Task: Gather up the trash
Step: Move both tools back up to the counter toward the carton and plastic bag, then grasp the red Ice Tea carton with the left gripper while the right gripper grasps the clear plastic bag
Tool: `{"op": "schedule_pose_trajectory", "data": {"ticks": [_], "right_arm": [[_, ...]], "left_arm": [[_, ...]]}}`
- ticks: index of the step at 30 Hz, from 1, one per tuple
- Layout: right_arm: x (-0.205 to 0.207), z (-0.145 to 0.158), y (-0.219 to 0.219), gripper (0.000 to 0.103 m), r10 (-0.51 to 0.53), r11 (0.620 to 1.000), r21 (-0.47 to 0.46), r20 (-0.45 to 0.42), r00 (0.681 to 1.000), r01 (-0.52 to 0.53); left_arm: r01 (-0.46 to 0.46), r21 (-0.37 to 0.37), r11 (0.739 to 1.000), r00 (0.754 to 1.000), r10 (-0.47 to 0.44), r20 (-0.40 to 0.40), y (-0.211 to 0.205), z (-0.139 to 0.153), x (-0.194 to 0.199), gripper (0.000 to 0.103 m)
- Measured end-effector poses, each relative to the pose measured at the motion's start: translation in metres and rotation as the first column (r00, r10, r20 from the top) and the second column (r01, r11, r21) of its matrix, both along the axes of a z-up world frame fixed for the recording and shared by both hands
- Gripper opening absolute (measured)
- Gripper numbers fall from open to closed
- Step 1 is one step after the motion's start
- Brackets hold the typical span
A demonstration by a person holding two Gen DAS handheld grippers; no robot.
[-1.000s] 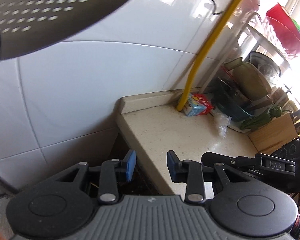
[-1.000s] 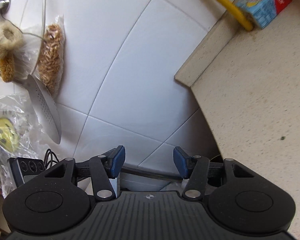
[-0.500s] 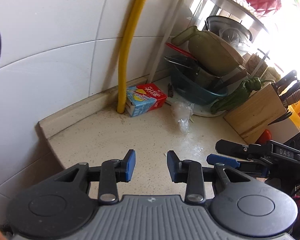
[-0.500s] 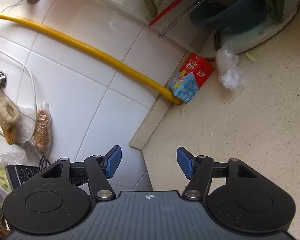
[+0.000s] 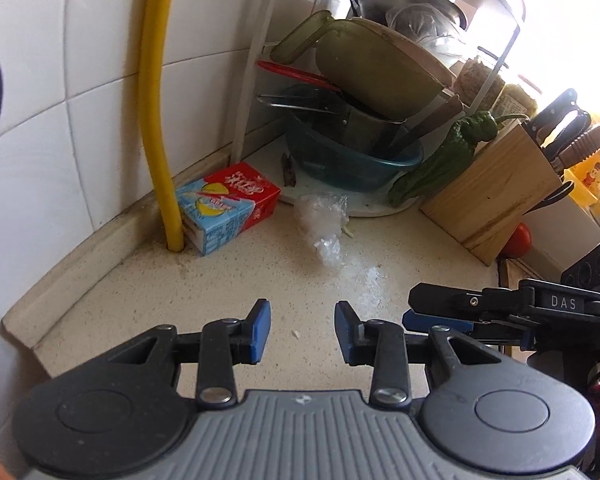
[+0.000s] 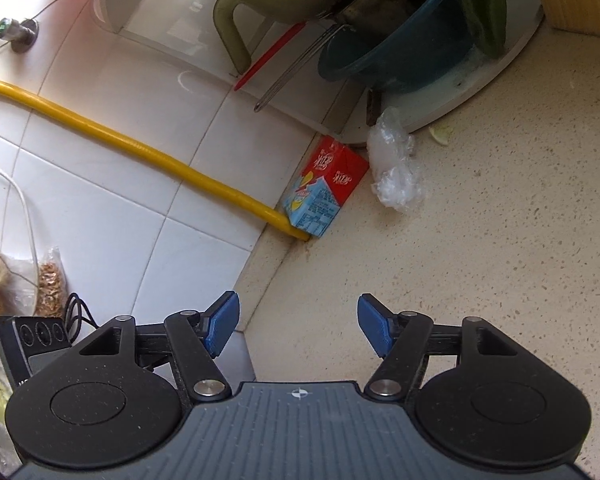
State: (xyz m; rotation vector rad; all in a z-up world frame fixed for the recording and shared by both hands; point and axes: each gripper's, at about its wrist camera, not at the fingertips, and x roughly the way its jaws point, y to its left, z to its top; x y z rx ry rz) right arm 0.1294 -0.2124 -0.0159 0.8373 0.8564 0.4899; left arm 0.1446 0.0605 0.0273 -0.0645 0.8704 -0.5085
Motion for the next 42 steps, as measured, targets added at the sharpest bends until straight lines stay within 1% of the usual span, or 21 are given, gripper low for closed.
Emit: {"op": "schedule_pose_trajectory", "data": {"ticks": [4, 7, 10, 11, 14, 15, 18, 21, 24, 26, 27, 28, 30, 31, 33, 34, 35, 37, 39, 40, 42], "right_arm": [[0.001, 0.012, 0.002, 0.077, -0.049, 0.995, -0.082, 0.032, 0.998, 0.051], [0.008, 0.019, 0.006, 0.08, -0.071, 0.979, -0.188, 0.053, 0.996, 0.08], [0.021, 0.024, 0.008, 0.08, -0.085, 0.958, -0.269, 0.068, 0.994, 0.1], [0.026, 0.025, 0.008, 0.08, -0.086, 0.953, -0.284, 0.069, 0.994, 0.102], [0.036, 0.026, 0.007, 0.081, -0.084, 0.945, -0.311, 0.069, 0.994, 0.102], [0.039, 0.026, 0.007, 0.081, -0.088, 0.941, -0.321, 0.07, 0.994, 0.105], [0.043, 0.024, 0.005, 0.082, -0.086, 0.942, -0.318, 0.07, 0.994, 0.104], [0.047, 0.02, 0.001, 0.083, -0.078, 0.95, -0.298, 0.061, 0.995, 0.093], [0.053, 0.015, -0.001, 0.084, -0.066, 0.954, -0.288, 0.047, 0.997, 0.077], [0.057, 0.012, -0.001, 0.084, -0.06, 0.959, -0.274, 0.036, 0.998, 0.068], [0.058, 0.011, -0.001, 0.084, -0.057, 0.962, -0.267, 0.033, 0.998, 0.064], [0.058, 0.009, -0.001, 0.084, -0.055, 0.963, -0.262, 0.032, 0.998, 0.061], [0.057, 0.006, -0.001, 0.085, -0.051, 0.966, -0.251, 0.029, 0.998, 0.057], [0.058, 0.005, -0.001, 0.085, -0.05, 0.968, -0.244, 0.025, 0.998, 0.055], [0.058, 0.003, -0.001, 0.085, -0.051, 0.97, -0.236, 0.019, 0.999, 0.054], [0.058, 0.002, -0.002, 0.086, -0.054, 0.97, -0.235, 0.018, 0.998, 0.056], [0.057, 0.002, -0.003, 0.086, -0.058, 0.97, -0.234, 0.018, 0.998, 0.06], [0.054, 0.002, -0.006, 0.086, -0.068, 0.97, -0.232, 0.02, 0.997, 0.071], [0.052, 0.002, -0.009, 0.087, -0.079, 0.968, -0.237, 0.028, 0.996, 0.084], [0.053, 0.001, -0.01, 0.087, -0.085, 0.966, -0.243, 0.031, 0.996, 0.09], [0.058, -0.002, -0.01, 0.087, -0.089, 0.962, -0.258, 0.03, 0.996, 0.094]], "left_arm": [[0.05, 0.023, 0.998, 0.999, -0.05, 0.012, -0.011, 0.0, 0.019, 0.032], [0.098, 0.095, 0.991, 0.994, -0.103, 0.046, -0.027, 0.001, 0.036, 0.034], [0.143, 0.174, 0.974, 0.982, -0.162, 0.102, -0.042, 0.004, 0.055, 0.042], [0.159, 0.199, 0.967, 0.976, -0.185, 0.116, -0.047, 0.004, 0.063, 0.042], [0.239, 0.239, 0.941, 0.957, -0.27, 0.11, -0.058, 0.002, 0.089, 0.045], [0.248, 0.25, 0.936, 0.955, -0.28, 0.101, -0.061, -0.001, 0.097, 0.046], [0.214, 0.298, 0.93, 0.963, -0.252, 0.095, -0.068, -0.011, 0.121, 0.046], [0.201, 0.323, 0.925, 0.968, -0.238, 0.077, -0.072, -0.022, 0.138, 0.046], [0.175, 0.4, 0.9, 0.965, -0.236, 0.11, -0.079, -0.032, 0.143, 0.046], [0.145, 0.443, 0.885, 0.969, -0.217, 0.116, -0.083, -0.041, 0.149, 0.047], [0.143, 0.46, 0.877, 0.969, -0.218, 0.115, -0.083, -0.046, 0.152, 0.054], [0.144, 0.458, 0.877, 0.965, -0.226, 0.13, -0.082, -0.046, 0.152, 0.063], [0.165, 0.478, 0.863, 0.967, -0.237, 0.093, -0.083, -0.052, 0.157, 0.065], [0.193, 0.477, 0.858, 0.969, -0.243, 0.046, -0.084, -0.056, 0.159, 0.068], [0.237, 0.462, 0.854, 0.961, -0.275, 0.014, -0.084, -0.061, 0.152, 0.082], [0.251, 0.457, 0.853, 0.958, -0.286, 0.008, -0.084, -0.061, 0.146, 0.083], [0.262, 0.436, 0.861, 0.957, -0.289, -0.003, -0.083, -0.059, 0.14, 0.083], [0.324, 0.326, 0.888, 0.944, -0.325, -0.051, -0.078, -0.049, 0.127, 0.083], [0.379, 0.201, 0.903, 0.925, -0.362, -0.119, -0.074, -0.043, 0.118, 0.082], [0.378, 0.179, 0.908, 0.924, -0.358, -0.133, -0.074, -0.043, 0.116, 0.082], [0.343, 0.224, 0.912, 0.939, -0.328, -0.105, -0.074, -0.043, 0.112, 0.081]]}}
